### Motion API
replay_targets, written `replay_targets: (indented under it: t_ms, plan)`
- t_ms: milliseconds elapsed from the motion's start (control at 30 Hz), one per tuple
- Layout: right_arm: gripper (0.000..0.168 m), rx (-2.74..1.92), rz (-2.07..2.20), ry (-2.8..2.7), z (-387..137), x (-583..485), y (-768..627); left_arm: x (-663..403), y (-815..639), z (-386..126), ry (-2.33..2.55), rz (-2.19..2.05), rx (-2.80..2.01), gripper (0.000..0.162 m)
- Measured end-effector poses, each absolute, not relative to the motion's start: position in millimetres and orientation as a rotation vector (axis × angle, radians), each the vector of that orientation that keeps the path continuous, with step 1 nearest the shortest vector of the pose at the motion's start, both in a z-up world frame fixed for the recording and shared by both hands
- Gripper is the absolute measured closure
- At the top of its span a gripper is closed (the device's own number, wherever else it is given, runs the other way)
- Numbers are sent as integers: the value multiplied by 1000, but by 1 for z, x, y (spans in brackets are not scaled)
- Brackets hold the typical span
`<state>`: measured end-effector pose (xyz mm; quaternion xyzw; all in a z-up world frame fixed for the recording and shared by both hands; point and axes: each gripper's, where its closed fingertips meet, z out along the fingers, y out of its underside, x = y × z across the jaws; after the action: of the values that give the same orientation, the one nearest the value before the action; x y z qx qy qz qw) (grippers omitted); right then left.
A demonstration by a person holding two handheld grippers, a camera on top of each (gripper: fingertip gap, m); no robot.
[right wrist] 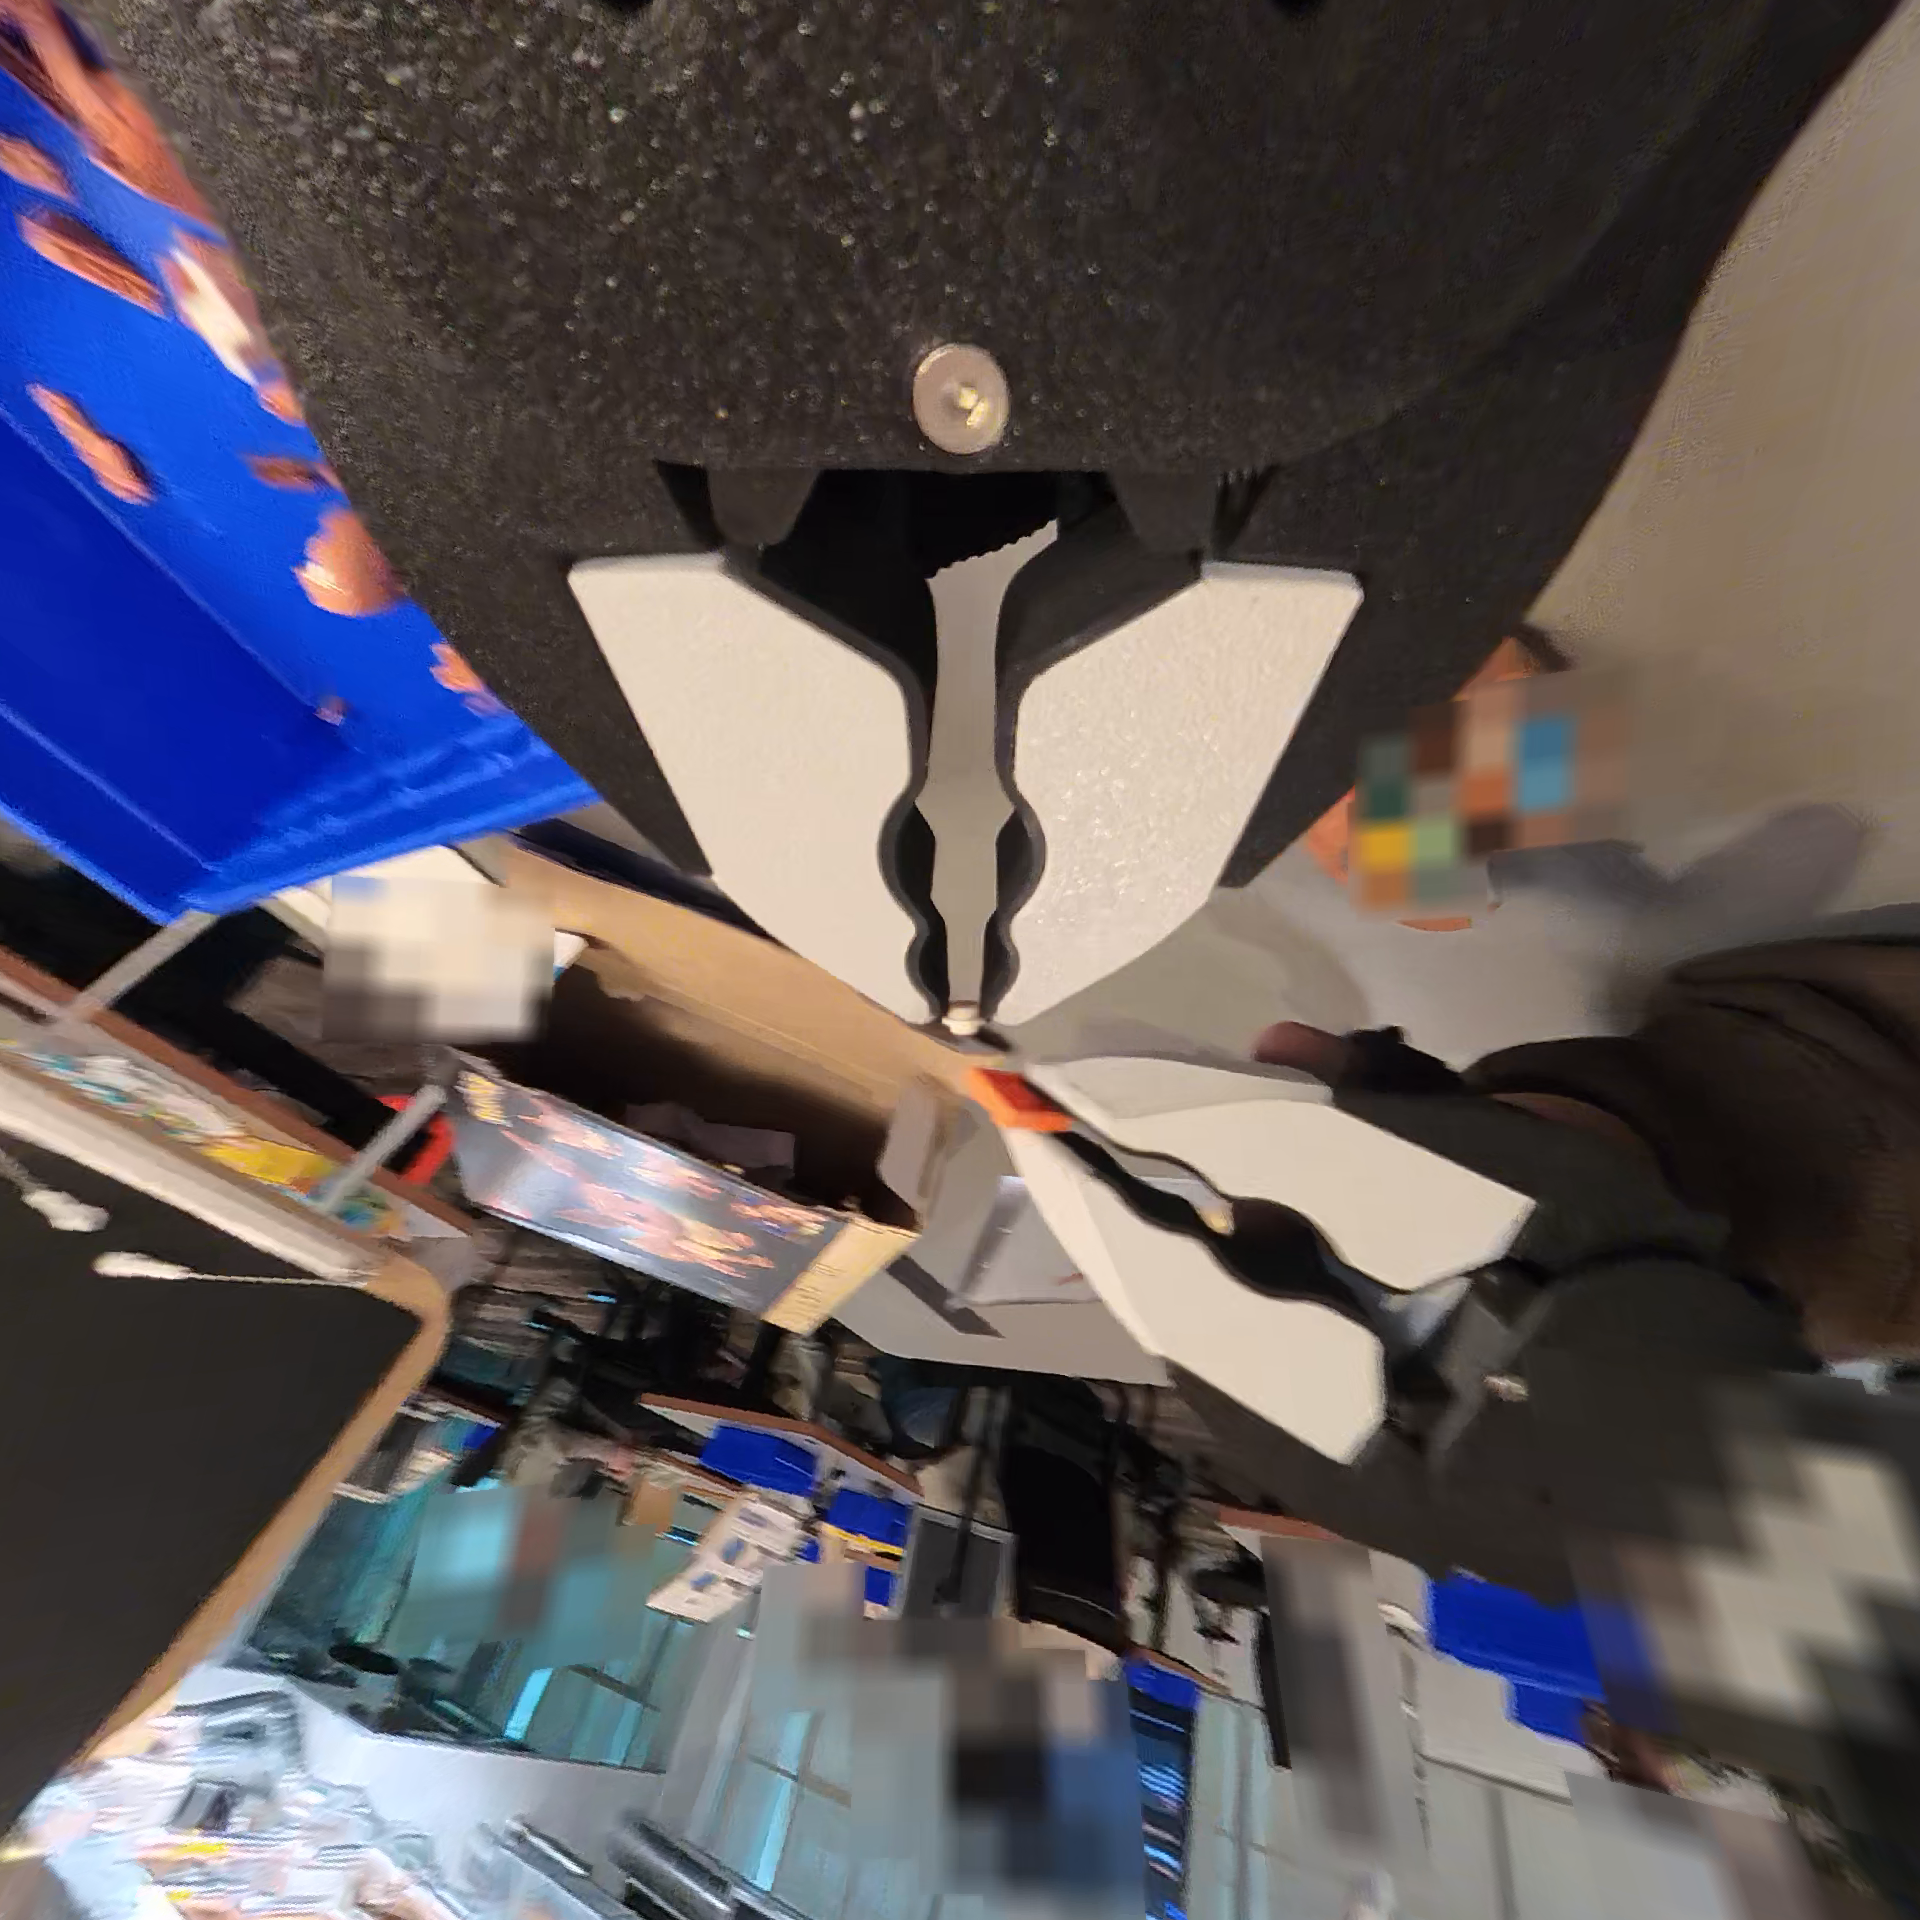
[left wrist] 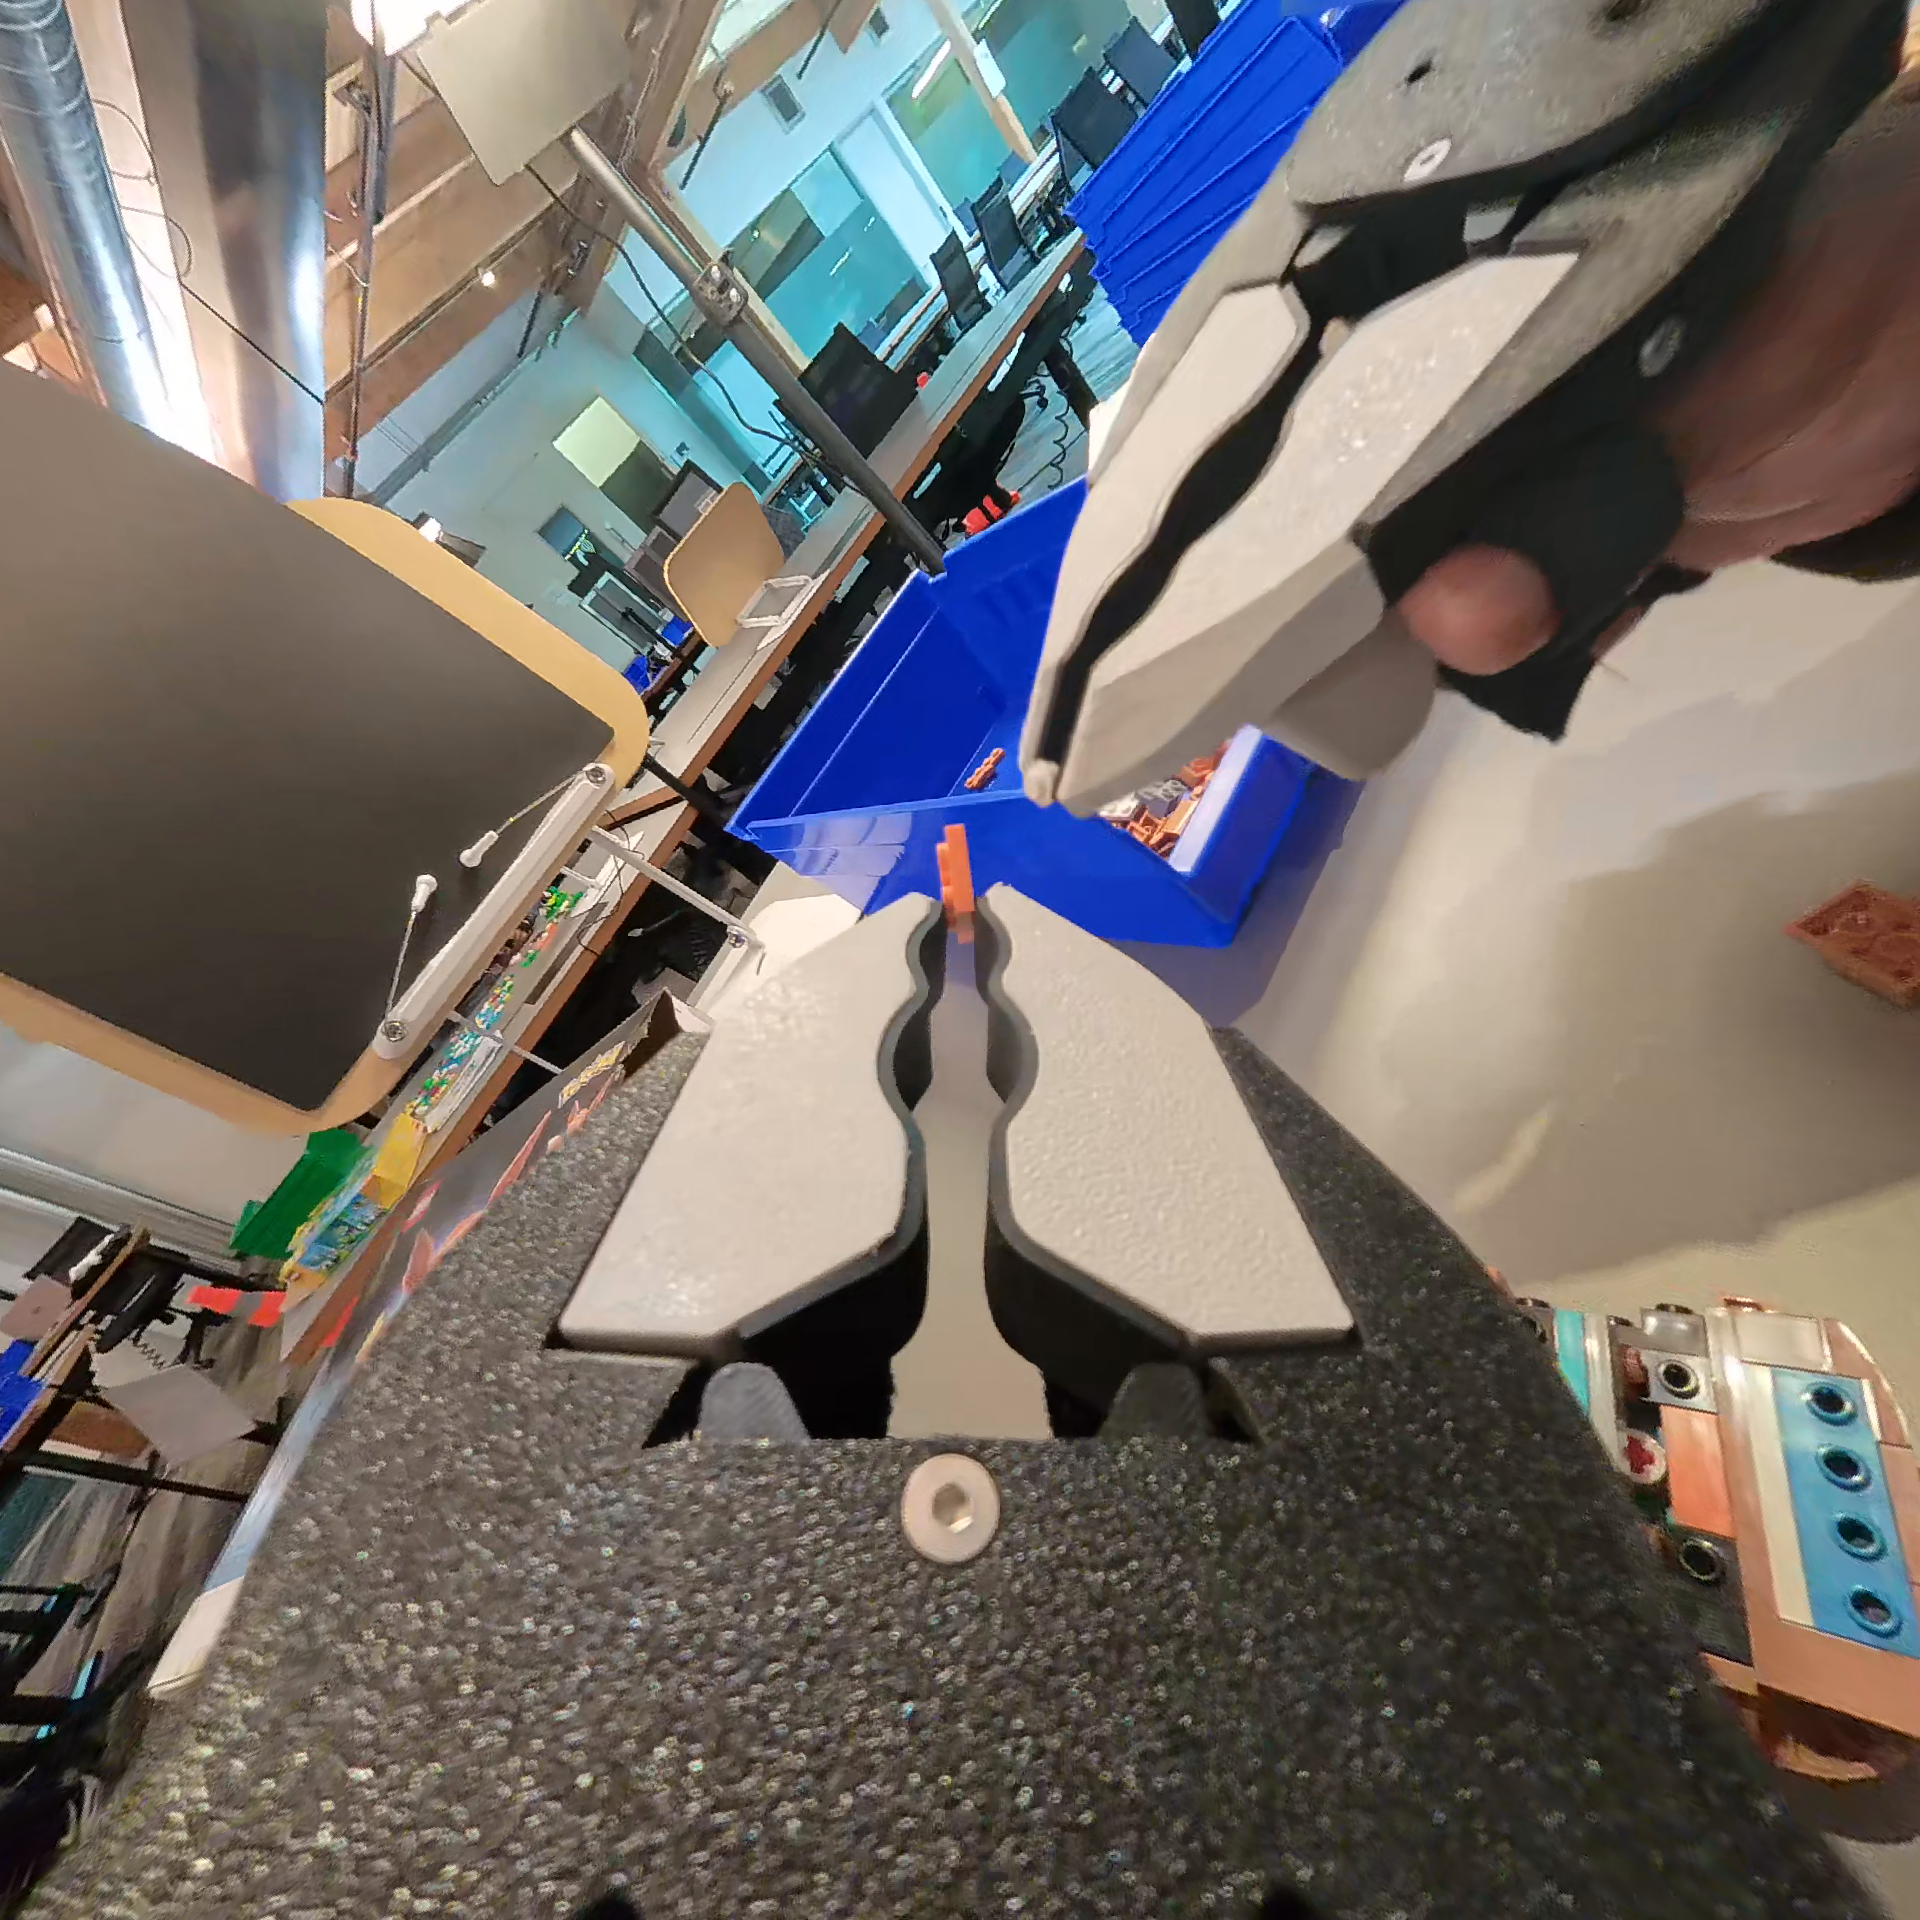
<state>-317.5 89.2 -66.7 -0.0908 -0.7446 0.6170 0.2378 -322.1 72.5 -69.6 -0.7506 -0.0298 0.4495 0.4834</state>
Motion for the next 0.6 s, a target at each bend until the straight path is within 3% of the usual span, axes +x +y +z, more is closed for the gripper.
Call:
replay_targets:
  t_ms: [200, 267, 467, 600]
  plan:
    - [162, -625, 1197, -1917, -82, -390, 168, -323, 74, -73, -84, 1078, -1841, 157]
    - [152, -746, 1111, -1942, -97, -404, 187, -322, 74, -73, -85, 1072, -1844, 157]
    - [147, -800, 1229, -1880, -82, -405, 197, -321, 75, -75, -106, 1015, -1845, 157]
    - [147, -484, 1413, -1827, -50, -377, 168, -315, 80, -77, -143, 828, -1831, 157]
